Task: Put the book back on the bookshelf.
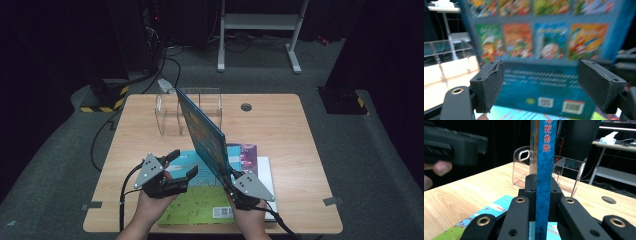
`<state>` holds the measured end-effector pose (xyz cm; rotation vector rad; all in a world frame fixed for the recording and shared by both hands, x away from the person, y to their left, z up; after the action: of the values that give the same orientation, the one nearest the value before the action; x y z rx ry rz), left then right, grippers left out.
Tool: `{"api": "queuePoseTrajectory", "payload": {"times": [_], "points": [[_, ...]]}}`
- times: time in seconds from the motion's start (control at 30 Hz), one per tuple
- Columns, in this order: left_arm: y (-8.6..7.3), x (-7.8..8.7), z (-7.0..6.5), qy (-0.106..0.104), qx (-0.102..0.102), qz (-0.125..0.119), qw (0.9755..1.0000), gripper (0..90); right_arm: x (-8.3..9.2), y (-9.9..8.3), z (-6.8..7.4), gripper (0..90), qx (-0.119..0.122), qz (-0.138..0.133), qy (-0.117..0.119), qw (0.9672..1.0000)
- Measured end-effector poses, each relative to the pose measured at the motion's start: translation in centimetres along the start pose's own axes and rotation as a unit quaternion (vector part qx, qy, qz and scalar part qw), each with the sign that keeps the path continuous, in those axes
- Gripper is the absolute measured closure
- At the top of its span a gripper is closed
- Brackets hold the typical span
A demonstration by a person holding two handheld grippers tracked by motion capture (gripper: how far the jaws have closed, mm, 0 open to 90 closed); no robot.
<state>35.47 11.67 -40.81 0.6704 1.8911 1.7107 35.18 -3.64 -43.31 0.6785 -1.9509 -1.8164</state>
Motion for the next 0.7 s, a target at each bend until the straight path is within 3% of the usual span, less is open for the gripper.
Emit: {"api": "queuePoseTrajectory", "payload": {"times": [0.07, 0.27, 0.5, 0.7], "points": [[0.8, -0.2, -0.7, -0.005, 0.004, -0.003, 1.0, 19.6, 0.0, -0.1, 0.3, 83.0, 0.001, -0.001, -0.004, 1.0], [1.4, -0.8, -1.5, -0.007, 0.005, 0.003, 1.0, 17.9, -0.3, -0.2, 0.6, 83.0, 0.001, 0.0, -0.012, 0.9999], [3.0, -1.6, -3.4, -0.016, 0.003, -0.009, 0.9998, 15.5, -0.6, -0.2, 0.9, 83.0, 0.003, 0.0, -0.017, 0.9999], [3.8, -2.6, -4.1, -0.008, 0.004, -0.007, 0.9999, 14.9, -0.7, -0.4, 1.3, 82.9, 0.011, -0.003, -0.019, 0.9998]]}}
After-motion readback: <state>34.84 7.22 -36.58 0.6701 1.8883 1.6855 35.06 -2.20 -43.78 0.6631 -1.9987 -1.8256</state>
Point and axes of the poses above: each handheld gripper's, and its own axes: x roughly backward along the jaws, y roughly out of its top, z roughly to its left, the point moved 8 cm from there along -x, roughly forward along the jaws, and after that the axes turned 12 degrees about -z, right-handed, at the moved point
